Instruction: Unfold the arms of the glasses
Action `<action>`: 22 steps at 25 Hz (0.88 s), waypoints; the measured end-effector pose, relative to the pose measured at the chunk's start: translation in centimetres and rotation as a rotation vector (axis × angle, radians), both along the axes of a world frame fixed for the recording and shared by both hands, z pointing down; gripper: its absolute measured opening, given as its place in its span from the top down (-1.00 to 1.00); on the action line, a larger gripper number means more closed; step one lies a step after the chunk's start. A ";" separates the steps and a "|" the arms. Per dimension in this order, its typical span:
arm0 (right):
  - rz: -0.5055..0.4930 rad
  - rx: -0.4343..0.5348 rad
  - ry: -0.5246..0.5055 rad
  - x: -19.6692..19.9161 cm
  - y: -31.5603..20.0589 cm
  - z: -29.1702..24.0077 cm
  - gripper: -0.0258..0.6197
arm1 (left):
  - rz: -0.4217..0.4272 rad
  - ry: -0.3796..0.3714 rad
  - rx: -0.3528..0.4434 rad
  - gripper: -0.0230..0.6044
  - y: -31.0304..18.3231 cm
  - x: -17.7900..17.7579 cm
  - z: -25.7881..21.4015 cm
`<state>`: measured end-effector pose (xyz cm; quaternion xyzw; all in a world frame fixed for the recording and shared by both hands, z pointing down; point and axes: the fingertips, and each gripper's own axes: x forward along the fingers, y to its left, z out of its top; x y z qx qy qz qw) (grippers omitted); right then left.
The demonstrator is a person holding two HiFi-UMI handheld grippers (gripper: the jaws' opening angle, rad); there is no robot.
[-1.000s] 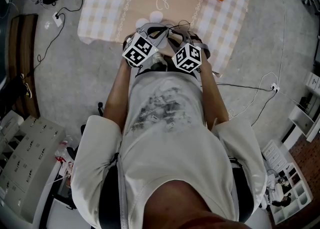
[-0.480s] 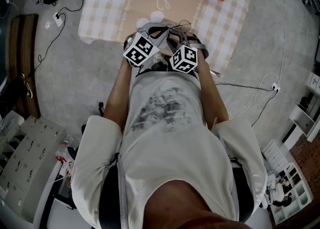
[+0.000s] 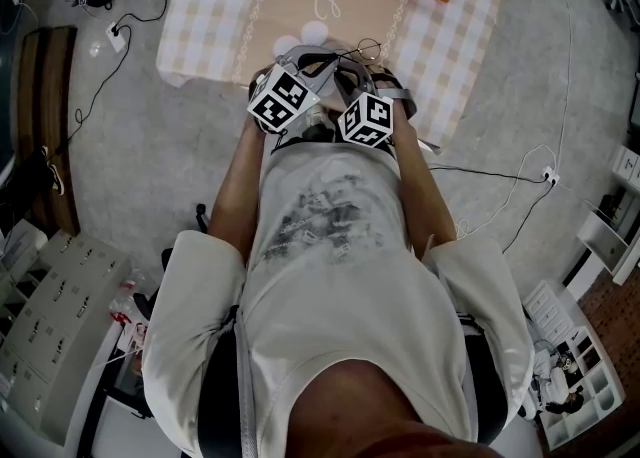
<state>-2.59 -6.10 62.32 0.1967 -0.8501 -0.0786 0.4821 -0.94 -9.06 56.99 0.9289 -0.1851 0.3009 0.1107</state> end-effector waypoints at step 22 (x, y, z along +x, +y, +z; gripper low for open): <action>0.097 0.080 -0.072 1.5 -0.5 -3.9 0.81 | -0.021 -0.008 -0.008 0.88 0.4 -0.5 0.8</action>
